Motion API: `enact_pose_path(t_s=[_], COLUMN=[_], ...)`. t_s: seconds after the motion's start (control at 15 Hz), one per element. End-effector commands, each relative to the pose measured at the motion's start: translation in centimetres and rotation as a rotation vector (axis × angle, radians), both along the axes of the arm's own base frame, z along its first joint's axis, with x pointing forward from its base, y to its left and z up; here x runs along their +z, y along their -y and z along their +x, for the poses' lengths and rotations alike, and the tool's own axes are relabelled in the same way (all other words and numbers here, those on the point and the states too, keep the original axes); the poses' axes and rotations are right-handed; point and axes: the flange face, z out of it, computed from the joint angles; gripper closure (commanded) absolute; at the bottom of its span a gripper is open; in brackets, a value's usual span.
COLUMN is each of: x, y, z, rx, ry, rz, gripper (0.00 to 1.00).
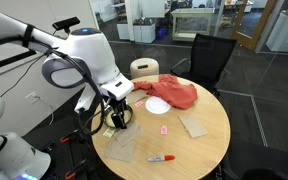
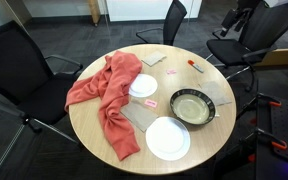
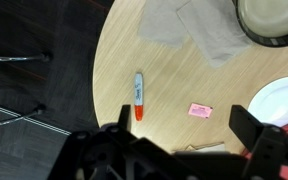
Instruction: Put the marker in the bowl
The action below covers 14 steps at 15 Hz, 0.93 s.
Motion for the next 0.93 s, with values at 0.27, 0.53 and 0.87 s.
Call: enact_pose_path(t_s=[0.27,0.53,0.87], x=[-3.9,-8.0,-14.1], y=[4.5,7.4,9.5], z=[2.0,3.6,6.1], rx=[-0.102,-0.127,-0.144], ry=[-0.041,-0.073,-0.095], rz=[-0.005,-0.013,-0.013], gripper=[0.00,0.00,0.00])
